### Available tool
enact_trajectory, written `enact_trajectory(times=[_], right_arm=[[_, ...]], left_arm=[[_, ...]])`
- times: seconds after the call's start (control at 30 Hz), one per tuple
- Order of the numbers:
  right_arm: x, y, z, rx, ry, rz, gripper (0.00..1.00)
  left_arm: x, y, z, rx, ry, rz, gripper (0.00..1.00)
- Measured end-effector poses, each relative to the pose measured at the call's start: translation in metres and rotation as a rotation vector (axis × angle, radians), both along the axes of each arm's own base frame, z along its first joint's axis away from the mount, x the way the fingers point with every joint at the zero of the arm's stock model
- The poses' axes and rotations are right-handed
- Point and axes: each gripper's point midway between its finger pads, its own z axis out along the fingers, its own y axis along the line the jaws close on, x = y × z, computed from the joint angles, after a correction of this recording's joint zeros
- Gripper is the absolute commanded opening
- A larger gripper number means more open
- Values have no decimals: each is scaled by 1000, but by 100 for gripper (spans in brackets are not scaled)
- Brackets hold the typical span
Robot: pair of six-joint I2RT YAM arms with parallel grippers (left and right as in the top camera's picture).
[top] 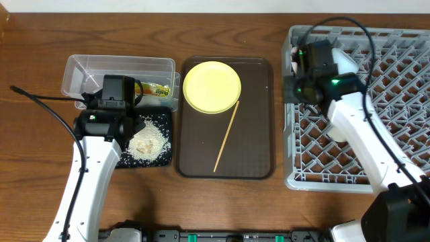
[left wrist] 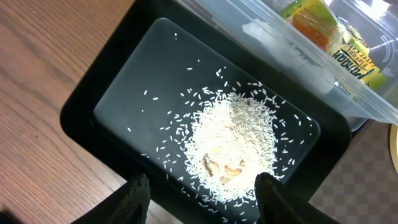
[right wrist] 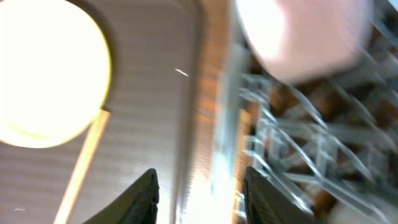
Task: Sort waste into correct bins and load items into the dishwasher rack
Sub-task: 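Grasp the second chopstick on the brown tray with right gripper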
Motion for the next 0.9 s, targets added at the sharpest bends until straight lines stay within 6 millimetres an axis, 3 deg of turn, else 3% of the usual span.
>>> enact_trajectory(times=[0.23, 0.43, 0.67, 0.83, 0.9], right_arm=[[-18, 66, -1, 30, -11, 148, 49], [-41, 109, -53, -6, 119, 200, 49], [-59, 139, -118, -30, 246, 163, 49], [-69, 143, -143, -76, 283, 132, 43], [-70, 140, -147, -104, 286, 107, 35]], left_arm=[[0, 0, 0, 0, -1, 0, 57], [0, 0, 0, 0, -1, 0, 57], [0, 0, 0, 0, -2, 0, 57], [0, 0, 0, 0, -1, 0, 57], [0, 0, 0, 0, -1, 0, 57]])
